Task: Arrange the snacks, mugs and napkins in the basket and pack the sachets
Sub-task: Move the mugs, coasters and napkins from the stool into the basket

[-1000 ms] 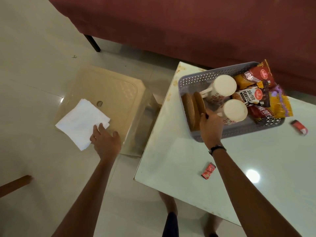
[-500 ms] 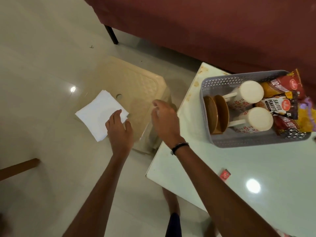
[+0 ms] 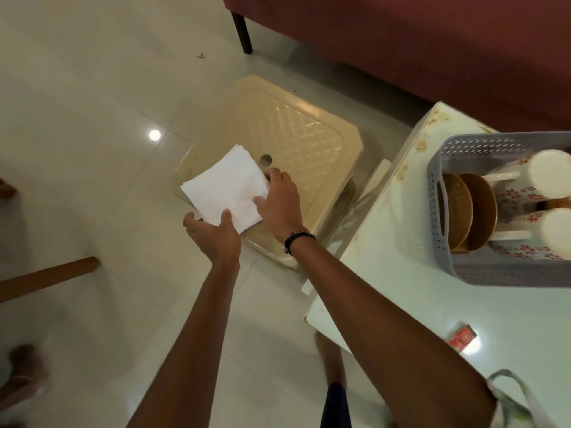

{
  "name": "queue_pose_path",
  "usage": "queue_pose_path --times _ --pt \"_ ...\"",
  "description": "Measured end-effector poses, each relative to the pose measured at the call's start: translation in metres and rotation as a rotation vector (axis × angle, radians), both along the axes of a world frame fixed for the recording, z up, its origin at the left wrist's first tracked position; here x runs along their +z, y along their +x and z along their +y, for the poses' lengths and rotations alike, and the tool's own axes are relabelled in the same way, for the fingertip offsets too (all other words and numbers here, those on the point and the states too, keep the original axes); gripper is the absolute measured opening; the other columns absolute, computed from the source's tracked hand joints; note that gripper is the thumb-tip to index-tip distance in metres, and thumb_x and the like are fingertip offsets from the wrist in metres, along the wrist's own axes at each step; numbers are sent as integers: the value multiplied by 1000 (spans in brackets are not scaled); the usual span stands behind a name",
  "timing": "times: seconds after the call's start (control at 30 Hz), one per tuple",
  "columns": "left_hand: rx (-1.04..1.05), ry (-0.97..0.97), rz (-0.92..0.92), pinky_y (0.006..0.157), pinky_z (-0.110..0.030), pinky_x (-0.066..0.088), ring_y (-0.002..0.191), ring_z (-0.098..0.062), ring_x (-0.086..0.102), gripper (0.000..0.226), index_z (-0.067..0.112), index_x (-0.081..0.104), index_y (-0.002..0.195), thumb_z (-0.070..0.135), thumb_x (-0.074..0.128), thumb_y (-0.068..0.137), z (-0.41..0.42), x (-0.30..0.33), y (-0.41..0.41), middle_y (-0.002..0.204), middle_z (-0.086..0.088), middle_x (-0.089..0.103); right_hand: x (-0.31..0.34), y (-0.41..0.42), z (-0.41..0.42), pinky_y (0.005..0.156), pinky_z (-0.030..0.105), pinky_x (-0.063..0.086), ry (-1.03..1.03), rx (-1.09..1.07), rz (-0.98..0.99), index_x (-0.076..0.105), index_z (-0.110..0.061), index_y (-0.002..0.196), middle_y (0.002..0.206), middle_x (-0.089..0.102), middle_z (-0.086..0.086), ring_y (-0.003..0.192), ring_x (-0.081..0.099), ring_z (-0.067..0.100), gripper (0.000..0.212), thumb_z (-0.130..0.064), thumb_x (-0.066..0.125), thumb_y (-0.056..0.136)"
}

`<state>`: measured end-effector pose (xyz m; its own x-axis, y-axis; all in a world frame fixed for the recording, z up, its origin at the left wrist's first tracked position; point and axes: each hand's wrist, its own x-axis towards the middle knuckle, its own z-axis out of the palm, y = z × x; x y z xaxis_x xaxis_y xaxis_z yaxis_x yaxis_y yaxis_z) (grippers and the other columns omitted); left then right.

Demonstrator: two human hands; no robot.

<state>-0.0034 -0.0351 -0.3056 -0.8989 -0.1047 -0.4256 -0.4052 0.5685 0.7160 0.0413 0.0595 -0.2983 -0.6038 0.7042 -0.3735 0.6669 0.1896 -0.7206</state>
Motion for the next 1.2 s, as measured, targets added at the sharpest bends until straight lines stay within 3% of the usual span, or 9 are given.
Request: queue_pose_path --times 0.27,0.37,0.53,0.63,0.77,0.9,1.0,1.13,1.2 --pt "-39 132 -49 65 -22 45 87 -20 56 13 10 56 93 14 61 82 6 22 -4 95 -2 62 -8 5 2 79 26 41 -120 -67 71 57 -3 107 112 53 11 103 51 26 32 -9 68 78" --pt "-136 327 -155 70 -25 49 87 -20 57 12 18 57 89 9 52 81 15 41 -4 90 2 62 -7 15 7 85 30 47 -212 -140 142 58 -4 107 114 54 11 104 52 26 36 -14 73 75" --pt "-293 661 -385 69 -24 56 93 -16 65 37 11 58 111 -2 41 81 37 68 6 103 -1 67 15 62 39 97 33 49 -908 -422 421 47 -19 128 128 59 -2 115 57 16 57 -36 72 80" --pt "-375 722 -527 73 -26 58 96 -16 67 38 10 60 110 -4 40 82 61 78 32 103 0 71 27 110 66 97 38 51 -1118 -443 526 62 -19 121 122 67 0 115 62 19 44 -36 71 81" --pt "-539 637 -562 77 -32 58 97 -21 67 38 7 58 118 -3 51 83 100 81 93 110 -8 70 46 179 92 71 23 58 -805 -509 430 69 -17 106 106 74 -3 95 70 12 39 -28 81 71" --pt "-678 409 -314 65 -17 54 85 -14 67 33 11 62 108 15 74 77 143 77 160 101 -1 70 60 245 117 64 18 55 -415 -654 313 66 -23 90 91 70 -15 79 66 3 26 -26 82 70" --pt "-727 252 -116 60 -21 47 78 -17 63 30 10 62 97 21 77 72 171 74 199 91 -2 68 66 273 136 62 11 42 -50 -652 112 65 -17 103 92 63 -11 74 57 4 36 -34 78 74" --pt "-835 183 48 54 -15 43 76 -18 62 24 7 61 93 18 72 75 194 68 235 90 -5 69 59 289 155 80 32 45 281 -542 -205 62 -9 112 111 67 9 99 60 26 41 -37 67 82" --pt "-883 135 113 57 -23 47 74 -20 62 16 8 60 89 15 69 78 199 62 247 87 -5 68 53 288 160 83 38 48 335 -469 -262 61 -10 112 112 66 12 104 59 30 35 -30 65 83"
